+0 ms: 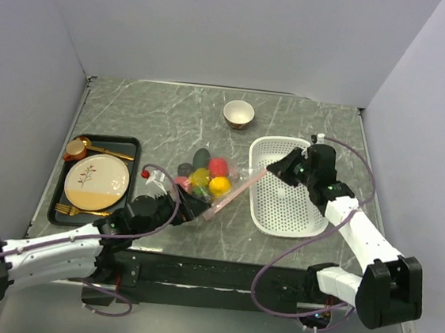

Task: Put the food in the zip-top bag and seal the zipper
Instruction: Place the zipper food storage bag at the center of the board, then reset both arms

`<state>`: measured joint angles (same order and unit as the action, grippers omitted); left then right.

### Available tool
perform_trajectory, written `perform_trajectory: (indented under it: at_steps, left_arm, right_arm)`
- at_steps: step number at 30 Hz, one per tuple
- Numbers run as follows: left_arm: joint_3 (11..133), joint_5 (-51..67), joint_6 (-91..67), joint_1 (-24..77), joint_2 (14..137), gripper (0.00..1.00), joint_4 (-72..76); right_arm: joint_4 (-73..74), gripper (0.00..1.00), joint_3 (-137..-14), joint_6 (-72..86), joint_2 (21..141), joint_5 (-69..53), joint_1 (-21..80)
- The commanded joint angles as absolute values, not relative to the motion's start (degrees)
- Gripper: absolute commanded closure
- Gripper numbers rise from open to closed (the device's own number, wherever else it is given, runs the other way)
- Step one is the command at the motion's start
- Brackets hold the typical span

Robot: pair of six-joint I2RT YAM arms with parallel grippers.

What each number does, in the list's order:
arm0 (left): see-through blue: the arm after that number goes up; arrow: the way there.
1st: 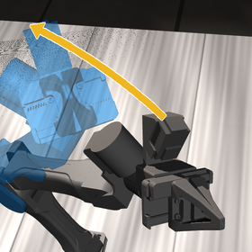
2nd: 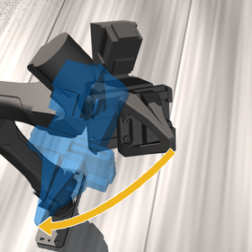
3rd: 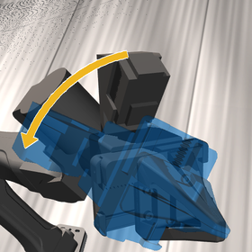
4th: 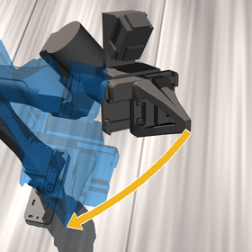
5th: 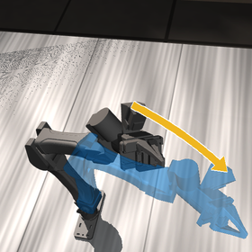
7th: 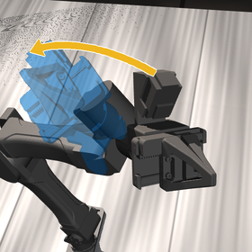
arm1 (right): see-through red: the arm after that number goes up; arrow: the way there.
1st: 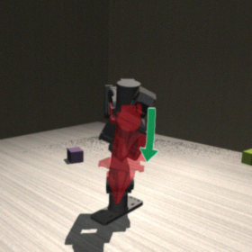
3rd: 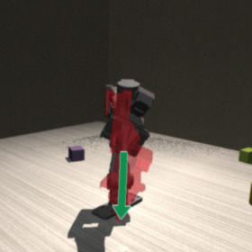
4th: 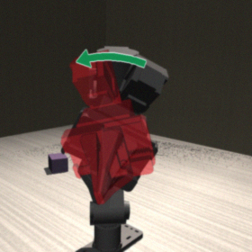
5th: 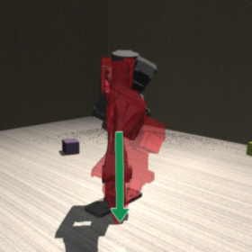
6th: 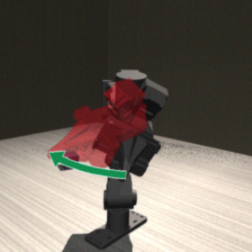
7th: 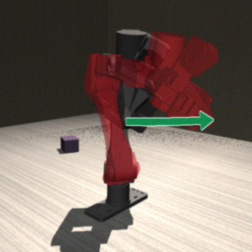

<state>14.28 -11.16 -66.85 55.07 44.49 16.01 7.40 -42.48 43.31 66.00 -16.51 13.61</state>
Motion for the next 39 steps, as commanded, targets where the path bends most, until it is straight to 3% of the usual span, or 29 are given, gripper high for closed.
perform_trajectory:
  at_steps: [1, 2, 4, 8, 11, 17, 26, 29, 39]
  left_arm:
    - [19.33, -17.39, -60.91, 55.28, 39.21, 0.03, 7.32]
    - [20.29, -18.79, -59.86, 55.28, 38.07, 0.02, 6.25]
    - [21.61, -19.86, -59.07, 55.20, 37.53, 0.01, 2.92]
    - [30.13, -23.46, -55.11, 55.20, 40.94, 0.01, -7.18]
    - [36.11, -26.27, -50.90, 55.20, 44.63, 0.01, -12.56]
    - [43.94, -24.44, -41.23, 53.79, 50.44, 0.01, -13.71]
    - [51.67, -4.15, -32.70, 42.72, 59.32, 0.01, -14.14]
    - [56.77, -4.57, -31.99, 41.92, 62.40, 0.01, -19.85]
    - [58.53, -11.70, -33.84, 40.61, 62.93, 0.01, -22.15]
  right_arm:
    - [8.34, 0.69, -48.59, 38.68, 68.63, -15.82, 13.36]
    - [9.31, 0.54, -49.56, 38.15, 69.25, -15.73, 13.27]
    - [12.55, 0.48, -51.41, 36.92, 69.18, -12.50, 13.27]
    - [11.34, 0.13, -46.94, 37.09, 59.17, -2.04, 13.27]
    - [14.93, 0.02, -46.49, 35.43, 53.45, 5.43, 13.18]
    - [23.64, 0.00, -47.82, 31.82, 53.52, 15.20, 12.83]
    - [24.78, 0.00, -42.63, 32.44, 52.65, 18.09, 10.81]
    - [24.26, 0.00, -42.19, 30.07, 54.04, 18.72, 10.02]
    - [19.43, 0.00, -38.15, 31.46, 53.70, 1.15, 9.84]
